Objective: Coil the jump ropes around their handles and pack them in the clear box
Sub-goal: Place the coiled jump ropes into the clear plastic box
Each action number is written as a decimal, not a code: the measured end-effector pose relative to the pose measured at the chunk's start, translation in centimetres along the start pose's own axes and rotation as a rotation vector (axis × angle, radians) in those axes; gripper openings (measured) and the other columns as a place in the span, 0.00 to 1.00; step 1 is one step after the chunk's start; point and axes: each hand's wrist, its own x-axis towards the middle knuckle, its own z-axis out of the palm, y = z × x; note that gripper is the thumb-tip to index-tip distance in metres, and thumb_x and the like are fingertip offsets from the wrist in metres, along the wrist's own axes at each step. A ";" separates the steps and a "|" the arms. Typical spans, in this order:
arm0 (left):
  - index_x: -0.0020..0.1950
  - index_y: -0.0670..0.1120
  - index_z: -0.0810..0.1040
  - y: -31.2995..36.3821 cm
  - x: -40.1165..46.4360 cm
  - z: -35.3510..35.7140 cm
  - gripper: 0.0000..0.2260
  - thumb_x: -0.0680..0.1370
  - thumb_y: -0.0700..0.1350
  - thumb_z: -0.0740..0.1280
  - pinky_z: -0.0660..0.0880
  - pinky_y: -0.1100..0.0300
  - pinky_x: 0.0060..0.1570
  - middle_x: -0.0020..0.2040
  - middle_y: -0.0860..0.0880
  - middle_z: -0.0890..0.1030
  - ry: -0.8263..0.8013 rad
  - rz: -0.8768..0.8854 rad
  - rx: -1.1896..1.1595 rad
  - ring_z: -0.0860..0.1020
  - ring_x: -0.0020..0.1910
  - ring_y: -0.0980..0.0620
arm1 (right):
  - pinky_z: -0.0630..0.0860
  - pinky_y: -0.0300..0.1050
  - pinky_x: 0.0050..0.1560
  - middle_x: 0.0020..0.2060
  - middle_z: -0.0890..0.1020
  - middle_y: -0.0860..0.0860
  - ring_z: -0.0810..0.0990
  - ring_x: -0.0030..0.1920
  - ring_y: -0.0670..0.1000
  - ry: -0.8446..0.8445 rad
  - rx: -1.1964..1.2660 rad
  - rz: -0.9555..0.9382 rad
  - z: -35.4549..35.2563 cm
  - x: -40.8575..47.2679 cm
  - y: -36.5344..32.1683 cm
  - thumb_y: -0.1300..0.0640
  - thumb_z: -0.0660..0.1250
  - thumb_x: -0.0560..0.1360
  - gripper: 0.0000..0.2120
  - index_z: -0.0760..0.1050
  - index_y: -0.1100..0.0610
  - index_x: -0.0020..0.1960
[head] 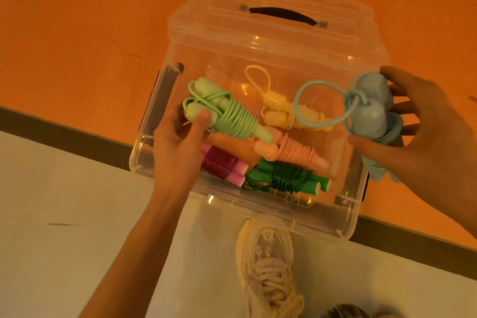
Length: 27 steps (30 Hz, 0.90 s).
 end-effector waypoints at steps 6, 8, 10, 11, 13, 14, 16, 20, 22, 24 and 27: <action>0.63 0.47 0.75 -3.0 1.3 -0.3 0.12 0.79 0.43 0.66 0.77 0.63 0.49 0.55 0.48 0.81 0.042 0.042 0.129 0.80 0.54 0.54 | 0.75 0.45 0.53 0.62 0.70 0.48 0.71 0.54 0.42 -0.034 -0.088 -0.079 0.6 1.0 -1.5 0.27 0.66 0.59 0.44 0.59 0.40 0.71; 0.65 0.46 0.73 -3.7 1.8 -0.5 0.14 0.80 0.43 0.65 0.77 0.65 0.48 0.56 0.48 0.80 0.046 0.039 0.180 0.79 0.54 0.54 | 0.72 0.39 0.53 0.62 0.69 0.48 0.70 0.54 0.41 -0.040 -0.113 -0.118 0.7 1.4 -2.1 0.28 0.68 0.61 0.43 0.60 0.42 0.71; 0.67 0.47 0.72 -4.2 2.4 -0.8 0.15 0.80 0.44 0.64 0.77 0.60 0.51 0.58 0.47 0.79 0.032 0.042 0.262 0.78 0.55 0.52 | 0.72 0.42 0.54 0.63 0.70 0.51 0.70 0.54 0.41 -0.047 -0.132 -0.140 0.8 1.8 -2.4 0.41 0.73 0.65 0.41 0.61 0.47 0.73; 0.69 0.48 0.70 -4.5 2.7 -0.9 0.17 0.80 0.44 0.63 0.76 0.58 0.53 0.60 0.47 0.77 0.019 0.057 0.321 0.77 0.56 0.51 | 0.72 0.43 0.54 0.64 0.70 0.51 0.71 0.55 0.42 -0.055 -0.136 -0.142 0.9 2.1 -2.5 0.45 0.75 0.65 0.40 0.61 0.47 0.73; 0.71 0.50 0.68 -4.7 3.2 -1.2 0.19 0.80 0.44 0.62 0.73 0.54 0.56 0.61 0.44 0.75 -0.016 0.077 0.447 0.76 0.56 0.48 | 0.71 0.41 0.54 0.64 0.69 0.49 0.70 0.55 0.41 -0.082 -0.149 -0.152 1.0 2.5 -3.0 0.46 0.76 0.65 0.41 0.60 0.46 0.73; 0.71 0.49 0.67 -4.6 3.3 -1.2 0.18 0.81 0.45 0.61 0.73 0.53 0.54 0.60 0.43 0.75 -0.028 0.067 0.514 0.76 0.54 0.47 | 0.70 0.39 0.53 0.64 0.69 0.48 0.69 0.54 0.40 -0.097 -0.156 -0.157 1.1 2.7 -3.2 0.46 0.76 0.65 0.41 0.60 0.45 0.73; 0.72 0.46 0.66 -4.4 3.3 -1.2 0.19 0.81 0.47 0.61 0.70 0.54 0.49 0.60 0.39 0.75 -0.031 0.036 0.664 0.75 0.54 0.42 | 0.69 0.36 0.53 0.62 0.68 0.45 0.69 0.53 0.39 -0.119 -0.148 -0.166 1.2 3.0 -3.7 0.47 0.73 0.65 0.40 0.59 0.44 0.72; 0.67 0.41 0.64 -3.5 3.2 -1.0 0.20 0.81 0.51 0.61 0.65 0.51 0.44 0.61 0.38 0.75 0.004 0.014 0.955 0.75 0.58 0.37 | 0.71 0.33 0.50 0.61 0.67 0.41 0.71 0.51 0.34 -0.141 -0.094 -0.139 1.8 3.3 -4.5 0.46 0.71 0.64 0.39 0.60 0.43 0.72; 0.64 0.42 0.65 -3.2 3.6 -1.0 0.19 0.81 0.54 0.58 0.64 0.50 0.41 0.57 0.39 0.77 -0.018 0.011 1.206 0.77 0.54 0.36 | 0.71 0.33 0.49 0.61 0.68 0.41 0.71 0.52 0.37 -0.130 -0.091 -0.138 2.3 3.5 -4.4 0.46 0.73 0.64 0.40 0.61 0.45 0.72; 0.64 0.42 0.68 -2.8 4.1 -1.1 0.19 0.82 0.56 0.56 0.64 0.50 0.41 0.55 0.39 0.78 -0.065 0.024 1.395 0.78 0.53 0.36 | 0.72 0.34 0.48 0.61 0.68 0.42 0.71 0.52 0.39 -0.123 -0.076 -0.131 2.7 3.6 -4.4 0.47 0.73 0.65 0.40 0.61 0.46 0.73; 0.67 0.46 0.70 -2.3 4.4 -1.3 0.19 0.83 0.55 0.54 0.64 0.52 0.41 0.56 0.40 0.77 -0.149 0.049 1.541 0.78 0.54 0.38 | 0.71 0.32 0.47 0.62 0.69 0.43 0.71 0.53 0.40 -0.139 -0.056 -0.120 3.4 3.7 -4.6 0.49 0.74 0.66 0.39 0.61 0.47 0.73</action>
